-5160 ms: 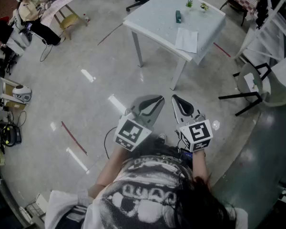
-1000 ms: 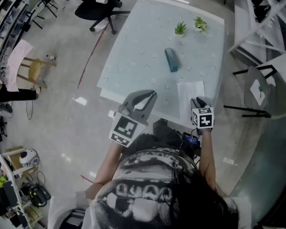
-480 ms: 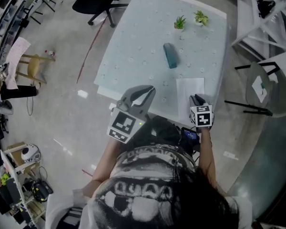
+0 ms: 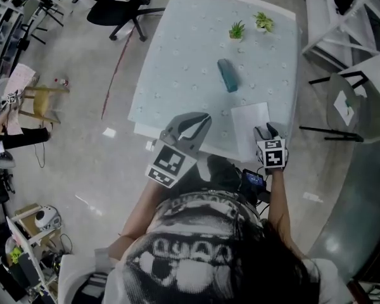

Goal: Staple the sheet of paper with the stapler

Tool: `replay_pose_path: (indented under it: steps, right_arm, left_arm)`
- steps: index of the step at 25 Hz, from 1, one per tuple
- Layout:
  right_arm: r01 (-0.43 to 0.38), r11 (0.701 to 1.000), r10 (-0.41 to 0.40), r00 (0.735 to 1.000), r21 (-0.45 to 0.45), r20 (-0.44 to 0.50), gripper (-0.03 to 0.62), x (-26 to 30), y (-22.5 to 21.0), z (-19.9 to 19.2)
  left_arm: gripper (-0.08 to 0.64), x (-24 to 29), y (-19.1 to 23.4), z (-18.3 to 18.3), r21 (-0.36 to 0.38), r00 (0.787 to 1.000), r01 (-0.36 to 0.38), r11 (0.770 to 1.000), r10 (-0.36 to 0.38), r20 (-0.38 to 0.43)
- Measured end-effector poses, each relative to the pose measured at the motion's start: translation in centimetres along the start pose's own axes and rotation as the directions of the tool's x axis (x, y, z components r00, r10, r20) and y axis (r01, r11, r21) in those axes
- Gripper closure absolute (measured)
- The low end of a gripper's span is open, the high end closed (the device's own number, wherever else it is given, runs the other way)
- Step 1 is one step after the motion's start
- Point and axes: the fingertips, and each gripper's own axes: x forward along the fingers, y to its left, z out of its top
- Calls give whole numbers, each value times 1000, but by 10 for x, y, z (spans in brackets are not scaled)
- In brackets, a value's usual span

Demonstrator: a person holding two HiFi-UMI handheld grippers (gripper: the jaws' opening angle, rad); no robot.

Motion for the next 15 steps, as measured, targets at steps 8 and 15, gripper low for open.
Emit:
replay_pose_path:
  steps: [8,15]
  right_arm:
    - [4,998,-5,1000,65,14,374,-17,16,22]
    - [-54,998,58,994,40,-96,358,-1,60,-4]
  left_arm:
    - [549,-8,37,0,10,999,32,999,-32,11]
    - [550,-5,54,-2,15,997,79,997,-79,13]
